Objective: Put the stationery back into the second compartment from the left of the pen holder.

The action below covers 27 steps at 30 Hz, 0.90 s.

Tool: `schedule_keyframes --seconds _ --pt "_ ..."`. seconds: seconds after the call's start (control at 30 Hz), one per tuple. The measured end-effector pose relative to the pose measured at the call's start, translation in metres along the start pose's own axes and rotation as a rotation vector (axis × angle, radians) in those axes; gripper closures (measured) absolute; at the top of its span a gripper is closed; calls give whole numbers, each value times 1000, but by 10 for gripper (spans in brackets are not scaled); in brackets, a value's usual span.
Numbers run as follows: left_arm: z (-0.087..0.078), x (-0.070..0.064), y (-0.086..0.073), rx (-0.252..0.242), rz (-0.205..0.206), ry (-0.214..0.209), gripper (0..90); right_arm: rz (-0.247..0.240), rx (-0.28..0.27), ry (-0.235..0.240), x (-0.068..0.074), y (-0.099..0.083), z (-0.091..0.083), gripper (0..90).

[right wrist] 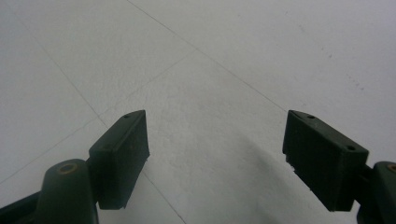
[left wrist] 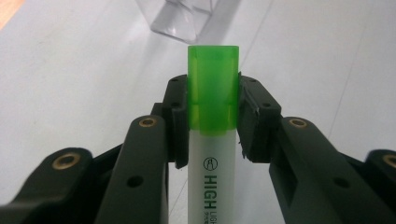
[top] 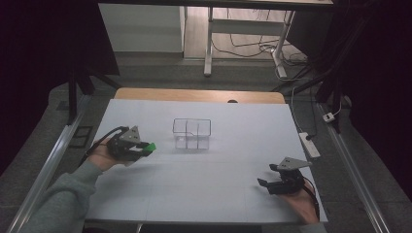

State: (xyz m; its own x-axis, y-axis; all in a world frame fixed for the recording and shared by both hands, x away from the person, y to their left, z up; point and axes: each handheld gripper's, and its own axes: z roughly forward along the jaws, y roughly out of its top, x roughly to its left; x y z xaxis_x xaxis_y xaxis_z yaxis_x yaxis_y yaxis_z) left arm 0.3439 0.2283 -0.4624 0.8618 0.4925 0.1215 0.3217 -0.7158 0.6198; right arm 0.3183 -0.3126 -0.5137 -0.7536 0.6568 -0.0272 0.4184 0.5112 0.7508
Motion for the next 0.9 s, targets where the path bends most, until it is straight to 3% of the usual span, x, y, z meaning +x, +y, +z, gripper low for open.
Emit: schedule_keyframes --seconds 0.17,0.37,0.63,0.9 --pt "-4 -1 -3 -67 -90 21 666 -3 1 -3 0 0 0 223" --pt "-7 -6 -3 -103 -135 51 666 -2 3 2 0 0 0 223" --pt "-13 -7 -2 -203 -195 120 666 -3 4 -3 0 0 -1 222" --pt "-17 -6 -5 -303 -270 127 666 0 0 -4 0 0 -2 222"
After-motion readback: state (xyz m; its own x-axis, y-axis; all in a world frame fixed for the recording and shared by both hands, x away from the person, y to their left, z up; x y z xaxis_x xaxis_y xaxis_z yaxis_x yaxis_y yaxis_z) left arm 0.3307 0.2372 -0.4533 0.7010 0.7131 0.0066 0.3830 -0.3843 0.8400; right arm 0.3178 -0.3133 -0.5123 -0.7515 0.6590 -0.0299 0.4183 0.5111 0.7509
